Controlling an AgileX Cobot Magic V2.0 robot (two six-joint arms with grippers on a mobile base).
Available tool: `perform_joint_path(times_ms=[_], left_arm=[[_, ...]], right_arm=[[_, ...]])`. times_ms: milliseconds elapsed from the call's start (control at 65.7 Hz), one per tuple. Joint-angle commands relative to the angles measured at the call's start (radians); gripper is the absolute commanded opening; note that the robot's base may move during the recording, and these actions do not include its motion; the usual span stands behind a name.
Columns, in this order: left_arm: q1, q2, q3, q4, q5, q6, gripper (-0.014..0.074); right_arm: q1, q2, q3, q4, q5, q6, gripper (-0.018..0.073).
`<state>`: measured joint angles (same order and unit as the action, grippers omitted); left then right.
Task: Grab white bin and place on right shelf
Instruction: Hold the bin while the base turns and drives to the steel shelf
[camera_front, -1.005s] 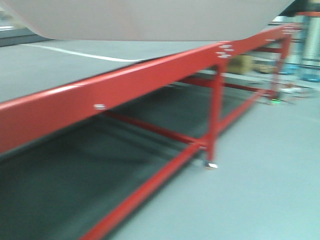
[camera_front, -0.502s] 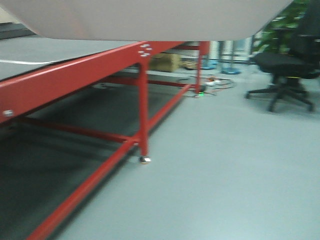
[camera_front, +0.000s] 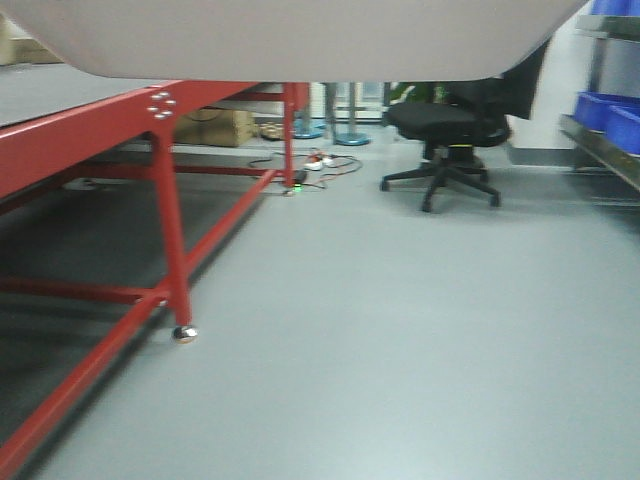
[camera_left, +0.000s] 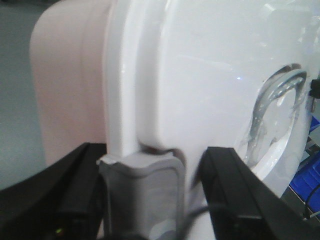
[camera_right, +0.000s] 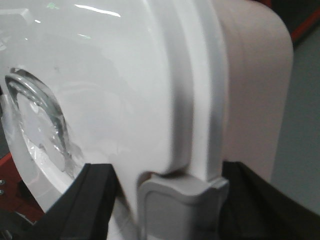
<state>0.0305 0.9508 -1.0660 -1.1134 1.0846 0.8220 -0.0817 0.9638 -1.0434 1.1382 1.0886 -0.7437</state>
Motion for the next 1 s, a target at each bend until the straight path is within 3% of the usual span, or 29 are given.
perform_joint_path(times_ms=[0,990], left_arm=[[-0.031,-0.019,-0.036,-0.232,0.115,0.016,0.0248],[-0.031,-0.019,-0.036,-0.232,0.115,0.016,0.0248]], right_arm=[[0.026,-0.020,-0.039,0.270,0.193,-0.003,0.0457],[0.026,-0.020,-0.039,0.270,0.193,-0.003,0.0457]])
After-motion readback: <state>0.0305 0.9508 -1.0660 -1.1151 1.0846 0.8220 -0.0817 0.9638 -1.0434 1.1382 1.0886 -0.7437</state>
